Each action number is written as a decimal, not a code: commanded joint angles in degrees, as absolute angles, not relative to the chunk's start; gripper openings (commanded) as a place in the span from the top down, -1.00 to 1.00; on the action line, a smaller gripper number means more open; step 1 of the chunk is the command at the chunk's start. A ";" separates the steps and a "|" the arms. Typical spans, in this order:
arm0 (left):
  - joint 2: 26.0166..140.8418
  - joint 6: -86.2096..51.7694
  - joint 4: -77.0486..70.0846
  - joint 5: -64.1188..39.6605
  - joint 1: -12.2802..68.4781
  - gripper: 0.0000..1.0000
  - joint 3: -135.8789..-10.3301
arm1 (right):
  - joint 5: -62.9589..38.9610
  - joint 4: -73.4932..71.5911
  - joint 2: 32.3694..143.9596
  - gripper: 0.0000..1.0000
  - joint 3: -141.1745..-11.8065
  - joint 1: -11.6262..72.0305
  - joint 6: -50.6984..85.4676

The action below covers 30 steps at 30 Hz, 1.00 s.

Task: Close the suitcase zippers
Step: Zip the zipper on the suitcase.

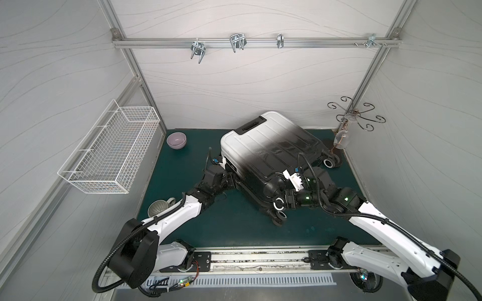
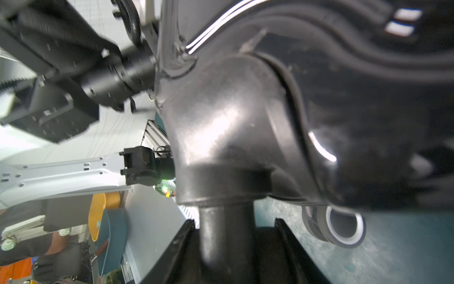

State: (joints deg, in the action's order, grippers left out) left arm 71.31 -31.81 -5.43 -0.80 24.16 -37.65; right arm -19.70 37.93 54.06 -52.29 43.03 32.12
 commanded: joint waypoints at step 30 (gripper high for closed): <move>49.70 -42.78 24.17 34.25 32.07 1.00 -34.20 | 7.01 45.52 72.60 0.16 -66.84 8.01 30.74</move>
State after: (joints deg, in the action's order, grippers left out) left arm 48.97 -41.28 26.89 20.43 28.25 -33.85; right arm -23.33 36.75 69.67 -64.86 9.96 40.58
